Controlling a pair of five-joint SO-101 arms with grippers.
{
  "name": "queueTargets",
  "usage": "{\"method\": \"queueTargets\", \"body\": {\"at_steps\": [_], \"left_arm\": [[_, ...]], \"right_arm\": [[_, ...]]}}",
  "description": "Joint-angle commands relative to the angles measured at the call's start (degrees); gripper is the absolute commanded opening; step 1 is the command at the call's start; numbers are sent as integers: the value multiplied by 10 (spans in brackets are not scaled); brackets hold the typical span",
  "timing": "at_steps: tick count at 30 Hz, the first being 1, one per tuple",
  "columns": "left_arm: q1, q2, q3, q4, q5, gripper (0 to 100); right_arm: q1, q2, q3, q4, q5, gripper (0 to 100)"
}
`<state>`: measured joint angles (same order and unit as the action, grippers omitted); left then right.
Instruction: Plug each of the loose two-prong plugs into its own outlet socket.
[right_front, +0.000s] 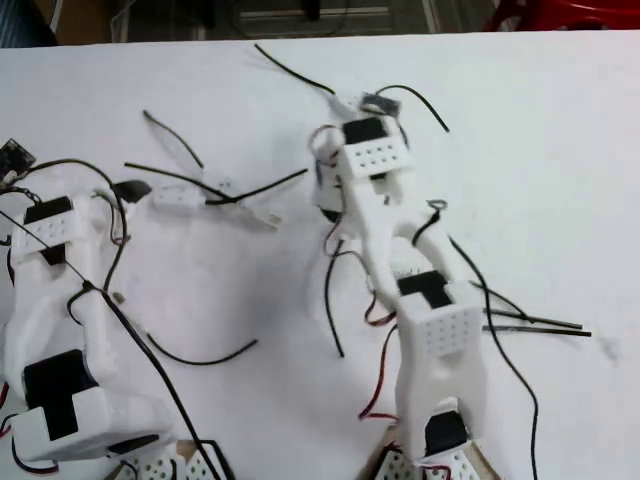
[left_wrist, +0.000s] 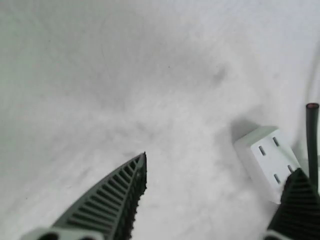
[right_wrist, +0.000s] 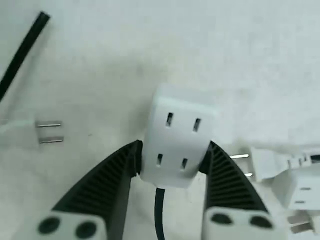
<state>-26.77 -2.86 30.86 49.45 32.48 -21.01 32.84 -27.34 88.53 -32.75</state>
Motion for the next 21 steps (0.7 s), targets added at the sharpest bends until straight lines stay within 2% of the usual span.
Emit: {"method": "queueTargets", "body": {"at_steps": [1, 10, 16, 21], "left_arm": [[4, -28, -8, -8, 1, 400], [3, -28, -8, -8, 1, 400], [3, -29, -8, -8, 1, 400], [3, -28, -9, -8, 1, 400]], "right_arm": [[-49, -57, -47, 26, -40, 119], [-153, -63, -52, 44, -126, 119], [-160, -56, -38, 39, -129, 119], [-134, -31, 40, -26, -129, 119]]}}
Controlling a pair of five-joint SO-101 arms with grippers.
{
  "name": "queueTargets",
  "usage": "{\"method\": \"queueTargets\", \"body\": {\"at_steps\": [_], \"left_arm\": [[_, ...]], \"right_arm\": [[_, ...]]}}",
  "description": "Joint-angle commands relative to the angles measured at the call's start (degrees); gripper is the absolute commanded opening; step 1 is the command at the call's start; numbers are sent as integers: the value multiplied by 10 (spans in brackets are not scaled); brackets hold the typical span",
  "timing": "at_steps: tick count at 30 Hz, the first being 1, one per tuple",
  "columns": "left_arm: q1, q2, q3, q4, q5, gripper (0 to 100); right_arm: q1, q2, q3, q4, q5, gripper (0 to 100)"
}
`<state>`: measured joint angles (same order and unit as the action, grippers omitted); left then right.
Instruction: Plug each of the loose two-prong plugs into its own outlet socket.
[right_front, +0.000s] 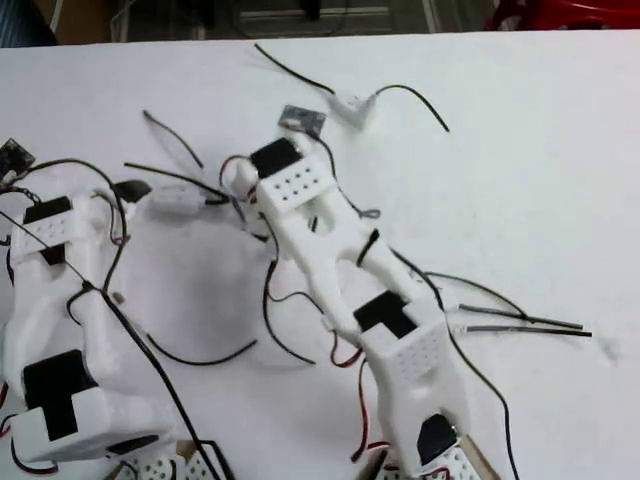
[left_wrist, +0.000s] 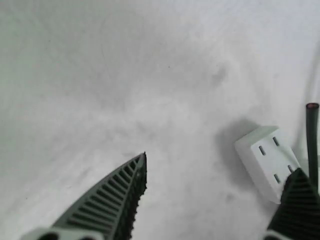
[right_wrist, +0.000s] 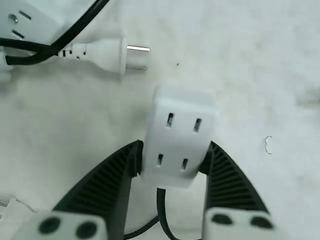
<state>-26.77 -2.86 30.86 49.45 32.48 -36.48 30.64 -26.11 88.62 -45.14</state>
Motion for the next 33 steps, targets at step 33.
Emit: {"method": "queueTargets", "body": {"at_steps": [33], "left_arm": [[3, -27, -9, -8, 1, 400]], "right_arm": [[111, -52, -105, 99, 76, 391]]}}
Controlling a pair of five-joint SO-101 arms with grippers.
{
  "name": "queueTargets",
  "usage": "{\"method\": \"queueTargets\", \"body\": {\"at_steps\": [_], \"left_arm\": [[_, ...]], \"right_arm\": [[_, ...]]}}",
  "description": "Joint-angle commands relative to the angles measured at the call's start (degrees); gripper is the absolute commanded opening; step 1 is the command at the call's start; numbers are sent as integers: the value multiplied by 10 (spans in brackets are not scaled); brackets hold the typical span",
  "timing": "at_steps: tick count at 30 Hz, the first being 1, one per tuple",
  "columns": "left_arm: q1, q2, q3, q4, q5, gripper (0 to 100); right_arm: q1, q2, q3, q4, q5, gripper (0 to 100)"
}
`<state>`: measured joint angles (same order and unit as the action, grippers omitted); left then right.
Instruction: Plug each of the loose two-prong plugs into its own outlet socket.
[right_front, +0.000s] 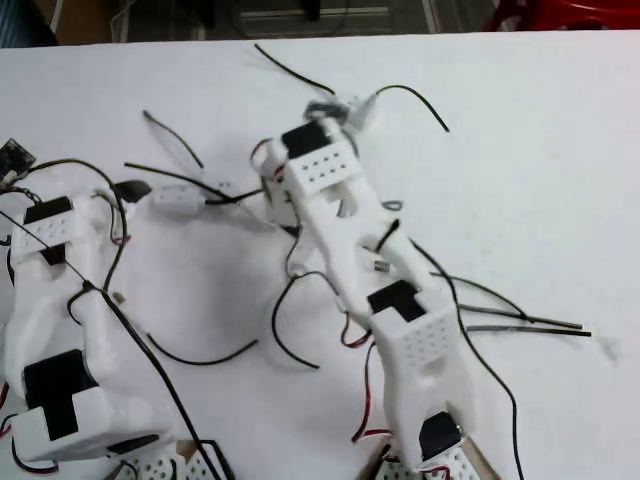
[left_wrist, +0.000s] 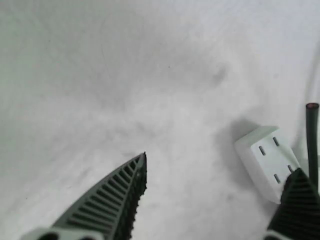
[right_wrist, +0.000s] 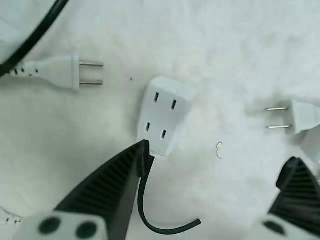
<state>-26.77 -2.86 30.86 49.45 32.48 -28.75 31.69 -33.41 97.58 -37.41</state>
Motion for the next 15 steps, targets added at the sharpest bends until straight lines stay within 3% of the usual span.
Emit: {"method": "queueTargets", "body": {"at_steps": [1, 15], "left_arm": [[3, -27, -9, -8, 1, 400], [7, -24, -9, -10, -1, 402]], "right_arm": [[47, -77, -38, 8, -2, 391], [321, -73, -216, -189, -1, 391]]}}
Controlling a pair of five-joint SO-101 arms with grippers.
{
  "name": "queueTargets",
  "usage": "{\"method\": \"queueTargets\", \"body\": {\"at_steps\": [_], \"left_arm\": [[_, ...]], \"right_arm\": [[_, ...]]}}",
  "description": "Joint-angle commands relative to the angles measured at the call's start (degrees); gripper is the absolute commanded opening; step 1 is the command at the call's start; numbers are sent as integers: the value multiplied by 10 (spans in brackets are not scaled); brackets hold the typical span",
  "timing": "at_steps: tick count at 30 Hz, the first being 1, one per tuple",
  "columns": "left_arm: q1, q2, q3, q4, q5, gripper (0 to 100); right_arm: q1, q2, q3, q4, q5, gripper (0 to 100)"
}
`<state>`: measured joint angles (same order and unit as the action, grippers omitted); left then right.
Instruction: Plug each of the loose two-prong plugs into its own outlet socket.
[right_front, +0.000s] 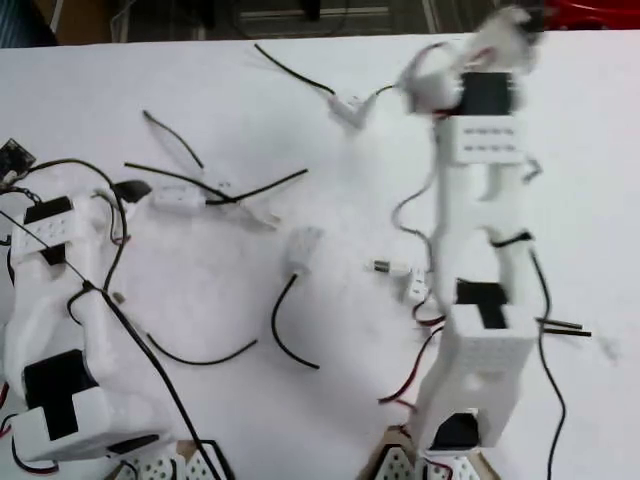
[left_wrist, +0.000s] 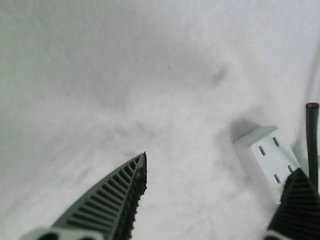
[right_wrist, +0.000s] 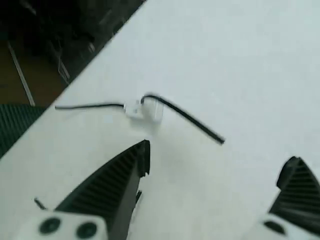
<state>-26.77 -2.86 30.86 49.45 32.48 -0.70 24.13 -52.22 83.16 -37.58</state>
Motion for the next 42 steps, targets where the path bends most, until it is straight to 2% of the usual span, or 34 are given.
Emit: {"method": "queueTargets", "body": {"at_steps": [1, 7, 12, 15, 18, 22, 28, 31, 36, 39, 42], "left_arm": [[7, -23, -8, -16, -7, 401], [36, -24, -11, -14, -57, 400], [80, -23, -86, 56, -55, 400], [109, -22, -131, 105, -7, 400], [139, -22, -168, 145, 40, 400], [207, -15, -233, 212, 47, 400], [225, 145, -351, 244, 50, 393], [243, 255, -492, 344, 50, 363], [288, 420, -811, 537, 50, 354], [320, 473, -862, 530, 57, 354], [342, 495, -868, 529, 120, 355]], "right_arm": [[56, 24, -28, -58, 1, 391], [131, 159, -55, -141, -11, 391], [134, 184, -149, -143, -5, 391], [125, 185, -191, -102, -4, 391], [118, 183, -215, -94, 38, 391], [116, 184, -225, -96, 66, 391], [116, 185, -225, -96, 66, 391], [116, 183, -225, -96, 67, 391], [116, 182, -225, -96, 69, 391], [115, 183, -225, -96, 69, 391], [115, 186, -225, -97, 69, 391]]}}
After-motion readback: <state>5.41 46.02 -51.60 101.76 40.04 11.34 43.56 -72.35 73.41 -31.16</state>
